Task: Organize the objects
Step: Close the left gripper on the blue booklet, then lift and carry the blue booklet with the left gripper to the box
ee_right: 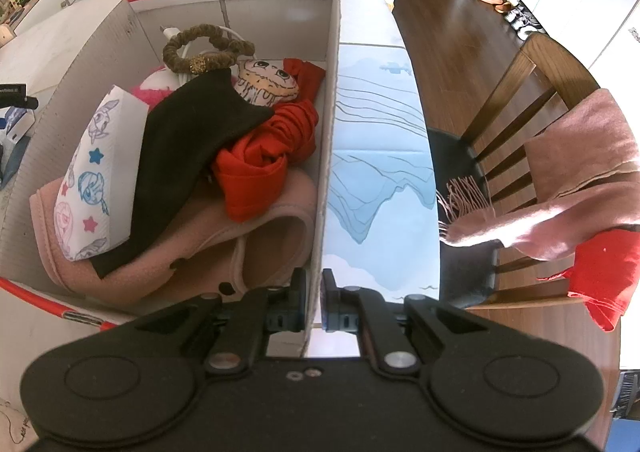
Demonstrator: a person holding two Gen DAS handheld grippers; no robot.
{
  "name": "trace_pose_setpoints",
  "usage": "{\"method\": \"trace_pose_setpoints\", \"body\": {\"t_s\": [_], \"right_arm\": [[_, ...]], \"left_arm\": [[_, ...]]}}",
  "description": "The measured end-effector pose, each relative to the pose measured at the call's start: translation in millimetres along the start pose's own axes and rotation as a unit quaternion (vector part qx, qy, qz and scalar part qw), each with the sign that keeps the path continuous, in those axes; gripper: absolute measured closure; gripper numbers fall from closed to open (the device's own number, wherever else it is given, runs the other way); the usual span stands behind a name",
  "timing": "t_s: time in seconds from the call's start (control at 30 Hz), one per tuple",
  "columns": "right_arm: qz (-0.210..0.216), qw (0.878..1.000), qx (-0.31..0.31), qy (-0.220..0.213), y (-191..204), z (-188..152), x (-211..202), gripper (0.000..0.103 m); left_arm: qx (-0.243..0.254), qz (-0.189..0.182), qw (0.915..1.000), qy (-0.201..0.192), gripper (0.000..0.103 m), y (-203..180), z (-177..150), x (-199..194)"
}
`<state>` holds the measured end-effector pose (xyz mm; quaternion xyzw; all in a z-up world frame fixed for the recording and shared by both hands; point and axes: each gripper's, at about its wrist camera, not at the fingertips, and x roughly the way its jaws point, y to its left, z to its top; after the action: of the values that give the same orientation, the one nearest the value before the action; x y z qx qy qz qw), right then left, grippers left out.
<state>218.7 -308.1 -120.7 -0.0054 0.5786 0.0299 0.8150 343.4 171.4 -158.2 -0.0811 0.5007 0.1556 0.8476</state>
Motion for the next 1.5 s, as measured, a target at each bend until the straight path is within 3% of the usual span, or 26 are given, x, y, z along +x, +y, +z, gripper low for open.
{"method": "trace_pose_setpoints", "body": {"t_s": [0.2,0.33,0.67,0.97,1.2,1.5], "right_arm": [[0.0,1.0,-0.002,-0.001,-0.1,0.0,0.3,0.097],[0.0,1.0,-0.002,-0.001,0.0,0.1,0.3,0.097],[0.0,1.0,-0.006,-0.004,0.9,-1.1,0.5,0.1],[0.002,1.0,-0.005,-0.005,0.8,-0.4,0.8,0.1],[0.002,1.0,-0.007,-0.009,1.6,-2.1,-0.1,0.099],[0.005,1.0,-0.009,-0.013,0.3,-3.1,-0.8,0.099]], "left_arm": [[0.014,0.001,0.9999,0.0,0.036,-5.0,-2.2,-2.3],[0.025,0.003,0.9997,-0.004,0.041,-6.7,-4.7,-5.0],[0.047,-0.023,0.9985,-0.018,0.044,-8.2,-14.7,-28.7],[0.07,-0.083,0.9935,-0.034,0.044,-17.9,-27.7,-71.8],[0.119,-0.145,0.9808,-0.053,0.045,-46.9,-40.4,-116.5],[0.189,-0.222,0.954,-0.067,0.045,-99.0,-49.1,-165.5]]}}
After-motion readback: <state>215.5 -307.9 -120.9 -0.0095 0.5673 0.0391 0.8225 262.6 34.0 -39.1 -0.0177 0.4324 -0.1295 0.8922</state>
